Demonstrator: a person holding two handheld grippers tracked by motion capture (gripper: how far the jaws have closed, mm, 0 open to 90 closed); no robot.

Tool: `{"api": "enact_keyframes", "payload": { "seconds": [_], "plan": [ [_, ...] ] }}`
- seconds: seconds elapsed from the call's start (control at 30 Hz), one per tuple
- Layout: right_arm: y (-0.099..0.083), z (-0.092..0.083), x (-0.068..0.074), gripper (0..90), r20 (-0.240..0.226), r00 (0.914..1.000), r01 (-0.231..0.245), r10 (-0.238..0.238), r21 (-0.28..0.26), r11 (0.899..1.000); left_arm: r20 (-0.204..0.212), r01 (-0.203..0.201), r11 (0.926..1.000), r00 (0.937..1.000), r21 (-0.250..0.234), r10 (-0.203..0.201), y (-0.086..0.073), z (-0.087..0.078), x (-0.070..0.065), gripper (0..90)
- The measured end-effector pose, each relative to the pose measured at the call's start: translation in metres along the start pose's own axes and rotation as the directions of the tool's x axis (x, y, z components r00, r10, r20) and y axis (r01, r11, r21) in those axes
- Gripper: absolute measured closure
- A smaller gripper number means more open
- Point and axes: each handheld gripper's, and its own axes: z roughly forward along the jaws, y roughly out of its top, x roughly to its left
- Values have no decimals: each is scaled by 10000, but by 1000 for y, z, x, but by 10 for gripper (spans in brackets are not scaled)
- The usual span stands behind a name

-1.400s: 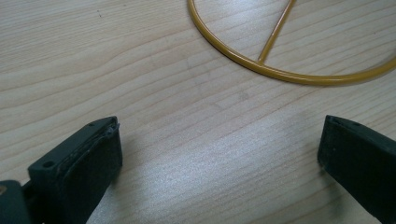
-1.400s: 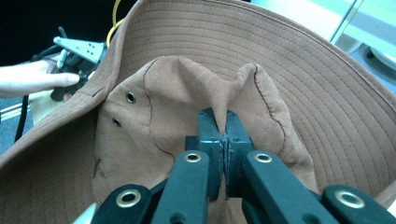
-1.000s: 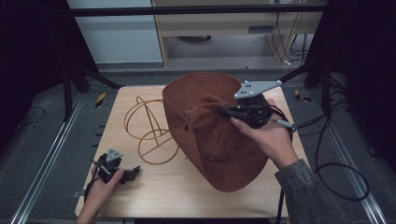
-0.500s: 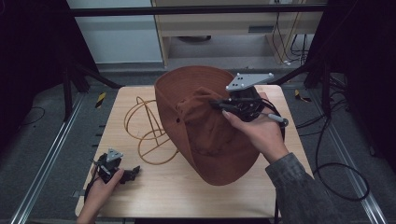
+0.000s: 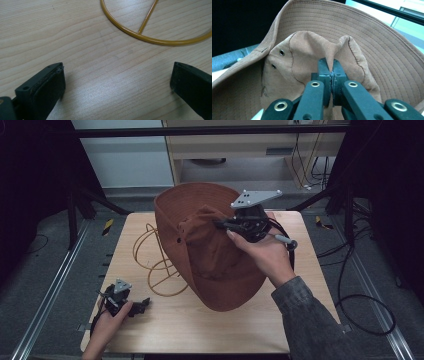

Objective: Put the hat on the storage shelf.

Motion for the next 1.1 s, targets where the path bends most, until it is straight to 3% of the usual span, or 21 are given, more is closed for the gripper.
{"api": "enact_keyframes", "payload": {
  "seconds": [0.33,0.63,1.1],
  "plan": [
    [24,14,6,893,-72,9999,134,-135,-171,9998,-10,-27,10000,10000,-8,27,0,0,0,0],
    [49,40,15,893,-43,9989,477,-476,268,9985,2,-30,10000,10000,26,30,0,0,0,0],
    [70,66,26,893,-186,9969,776,-766,577,9953,19,-44,10000,10000,78,44,0,-1,0,0]
  ]
}}
